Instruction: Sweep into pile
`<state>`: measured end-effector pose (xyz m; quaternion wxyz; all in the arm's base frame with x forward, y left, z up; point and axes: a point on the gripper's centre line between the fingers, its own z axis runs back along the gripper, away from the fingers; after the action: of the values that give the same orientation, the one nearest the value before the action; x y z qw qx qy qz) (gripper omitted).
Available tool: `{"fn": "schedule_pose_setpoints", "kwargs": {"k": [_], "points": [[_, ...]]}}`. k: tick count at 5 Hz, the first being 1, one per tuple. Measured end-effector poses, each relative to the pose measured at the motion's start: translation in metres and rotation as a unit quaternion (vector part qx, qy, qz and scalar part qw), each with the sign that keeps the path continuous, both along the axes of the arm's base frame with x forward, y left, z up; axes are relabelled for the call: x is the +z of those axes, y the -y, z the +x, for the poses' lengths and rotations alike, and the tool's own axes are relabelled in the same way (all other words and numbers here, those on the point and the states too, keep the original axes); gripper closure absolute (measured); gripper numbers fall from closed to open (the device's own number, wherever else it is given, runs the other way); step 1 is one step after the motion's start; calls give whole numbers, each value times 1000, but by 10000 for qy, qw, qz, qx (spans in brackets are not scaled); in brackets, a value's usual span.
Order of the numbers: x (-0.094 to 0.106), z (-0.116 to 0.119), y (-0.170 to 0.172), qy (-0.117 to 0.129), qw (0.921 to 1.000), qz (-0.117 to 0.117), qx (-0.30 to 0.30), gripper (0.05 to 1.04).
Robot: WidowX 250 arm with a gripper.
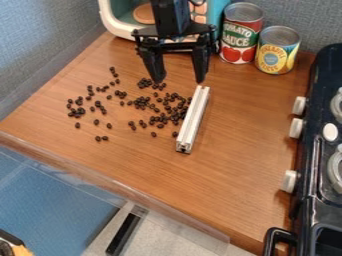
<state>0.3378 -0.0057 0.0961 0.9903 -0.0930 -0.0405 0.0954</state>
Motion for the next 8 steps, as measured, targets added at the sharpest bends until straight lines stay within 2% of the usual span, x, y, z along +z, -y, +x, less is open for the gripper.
{"fn": "schedule_pose_setpoints", "kwargs": {"k": [3, 4, 6, 8], "points": [[-34, -6, 14, 304, 9979, 565, 72, 83], [-40, -5, 16, 388, 9971, 657, 60, 83], [-61, 4, 22, 256, 9958, 882, 15, 83], [-72, 19, 20, 146, 9950, 968, 173, 120]]}}
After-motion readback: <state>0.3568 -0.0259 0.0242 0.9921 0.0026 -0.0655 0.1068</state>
